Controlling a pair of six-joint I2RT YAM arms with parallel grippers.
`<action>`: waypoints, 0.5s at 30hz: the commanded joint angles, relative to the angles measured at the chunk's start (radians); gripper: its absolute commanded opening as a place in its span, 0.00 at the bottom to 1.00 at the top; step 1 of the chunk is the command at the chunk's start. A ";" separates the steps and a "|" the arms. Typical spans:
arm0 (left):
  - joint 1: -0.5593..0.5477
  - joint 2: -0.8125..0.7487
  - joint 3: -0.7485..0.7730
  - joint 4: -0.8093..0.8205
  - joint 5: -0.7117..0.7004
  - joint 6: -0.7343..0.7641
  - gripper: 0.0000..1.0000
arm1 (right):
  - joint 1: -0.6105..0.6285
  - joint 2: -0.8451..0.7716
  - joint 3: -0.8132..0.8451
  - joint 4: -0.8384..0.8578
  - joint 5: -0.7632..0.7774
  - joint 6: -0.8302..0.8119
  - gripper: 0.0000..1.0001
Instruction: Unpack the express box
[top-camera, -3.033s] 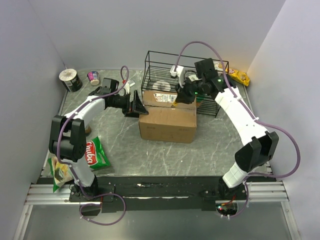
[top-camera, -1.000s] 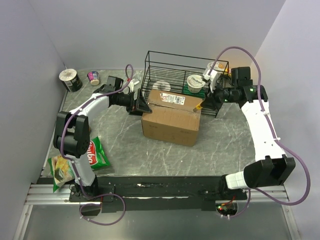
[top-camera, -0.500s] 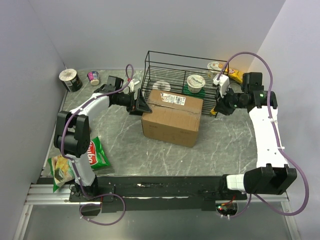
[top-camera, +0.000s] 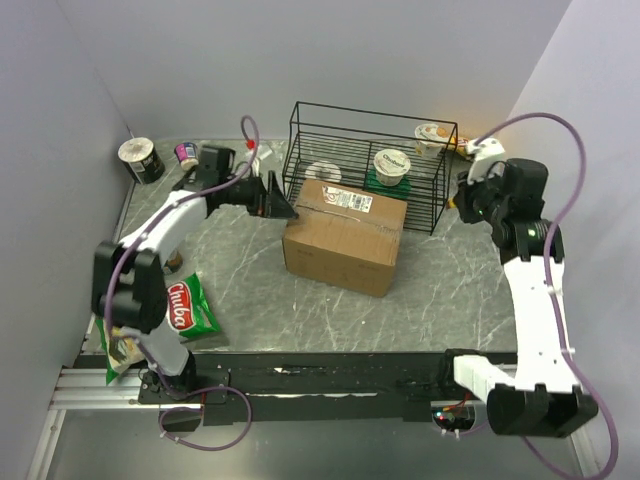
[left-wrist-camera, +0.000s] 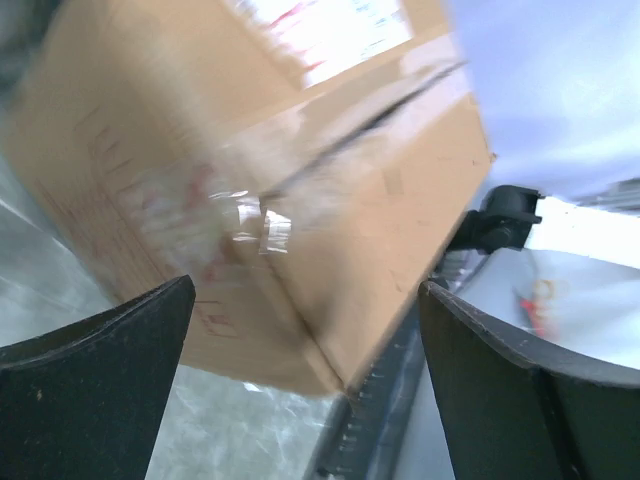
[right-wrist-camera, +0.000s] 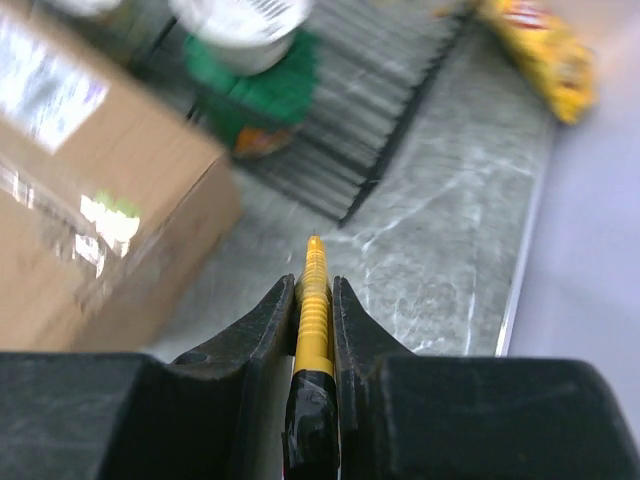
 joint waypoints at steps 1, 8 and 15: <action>0.006 -0.210 0.041 0.034 -0.010 0.324 0.99 | -0.005 -0.063 0.004 0.194 0.193 0.316 0.00; -0.068 -0.360 0.000 -0.321 -0.145 1.135 0.96 | -0.006 -0.120 -0.042 0.163 0.167 0.345 0.00; -0.148 -0.373 -0.137 0.241 -0.482 0.824 0.96 | -0.006 -0.105 -0.050 0.169 -0.006 0.345 0.00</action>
